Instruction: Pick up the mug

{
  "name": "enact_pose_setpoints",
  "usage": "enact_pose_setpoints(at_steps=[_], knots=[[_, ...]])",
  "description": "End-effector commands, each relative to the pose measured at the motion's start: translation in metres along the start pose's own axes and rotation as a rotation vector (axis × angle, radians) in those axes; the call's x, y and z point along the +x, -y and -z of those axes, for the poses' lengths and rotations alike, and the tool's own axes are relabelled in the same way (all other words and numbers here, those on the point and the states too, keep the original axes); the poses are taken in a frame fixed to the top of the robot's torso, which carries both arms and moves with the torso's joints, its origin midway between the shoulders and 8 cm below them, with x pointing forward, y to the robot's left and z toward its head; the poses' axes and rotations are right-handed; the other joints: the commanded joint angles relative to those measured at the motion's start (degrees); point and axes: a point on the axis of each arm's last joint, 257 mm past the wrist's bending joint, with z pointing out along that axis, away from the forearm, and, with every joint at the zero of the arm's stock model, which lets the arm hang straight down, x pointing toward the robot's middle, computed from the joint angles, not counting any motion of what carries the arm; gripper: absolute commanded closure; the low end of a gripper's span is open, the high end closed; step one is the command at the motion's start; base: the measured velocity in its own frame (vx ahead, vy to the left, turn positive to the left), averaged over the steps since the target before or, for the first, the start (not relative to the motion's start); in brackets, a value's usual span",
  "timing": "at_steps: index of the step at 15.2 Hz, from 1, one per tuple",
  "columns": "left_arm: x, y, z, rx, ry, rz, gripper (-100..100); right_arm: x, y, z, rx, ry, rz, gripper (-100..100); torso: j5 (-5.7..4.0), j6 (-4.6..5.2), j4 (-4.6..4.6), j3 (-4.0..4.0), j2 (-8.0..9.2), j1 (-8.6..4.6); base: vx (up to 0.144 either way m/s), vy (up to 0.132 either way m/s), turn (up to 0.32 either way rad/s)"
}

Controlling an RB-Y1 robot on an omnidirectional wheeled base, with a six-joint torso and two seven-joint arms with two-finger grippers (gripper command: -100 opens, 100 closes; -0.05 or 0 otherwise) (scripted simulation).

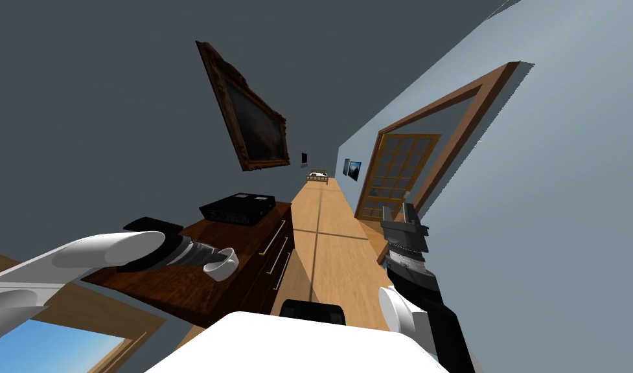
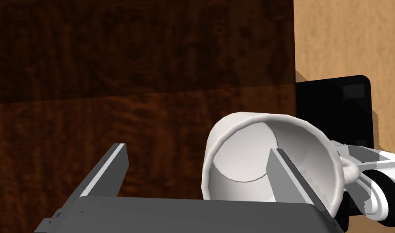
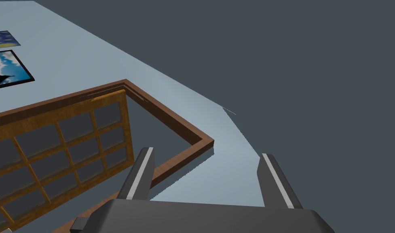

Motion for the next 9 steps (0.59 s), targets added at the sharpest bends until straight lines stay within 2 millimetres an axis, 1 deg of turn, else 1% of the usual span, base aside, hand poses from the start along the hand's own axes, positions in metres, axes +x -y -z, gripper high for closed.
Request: enact_pose_setpoints(at_steps=[1, 2, 5, 6, 9], knots=[[-0.011, 0.000, 0.005, -0.018, 0.047, 0.038, -100, 0.000, 0.000, 0.000, 0.000, 0.000, 0.000, 0, 0.00, 0.00, 0.00, 0.00, 0.00, 0.00, 0.041, -0.011, 0.005], [-0.013, 0.000, 0.005, -0.019, 0.052, 0.038, -100, 0.000, 0.000, 0.000, 0.000, 0.000, 0.000, 0, 0.00, 0.00, 0.01, 0.01, 0.02, 0.01, 0.042, -0.008, 0.007], [-0.027, -0.001, 0.012, -0.041, 0.116, 0.088, -100, 0.000, 0.000, 0.000, 0.000, 0.000, 0.000, 0, 0.00, 0.00, 0.01, 0.03, 0.05, -0.01, 0.043, -0.018, 0.008], [-0.027, -0.001, 0.012, -0.041, 0.116, 0.088, -100, 0.000, 0.000, 0.000, 0.000, 0.000, 0.000, 0, 0.00, 0.00, 0.01, 0.02, 0.04, -0.02, 0.047, -0.015, 0.009], [-0.039, -0.003, 0.018, -0.059, 0.171, 0.131, -100, 0.000, 0.000, 0.000, 0.000, 0.000, 0.000, 0, 0.00, 0.00, 0.01, 0.02, 0.02, 0.00, 0.049, -0.015, 0.008]])
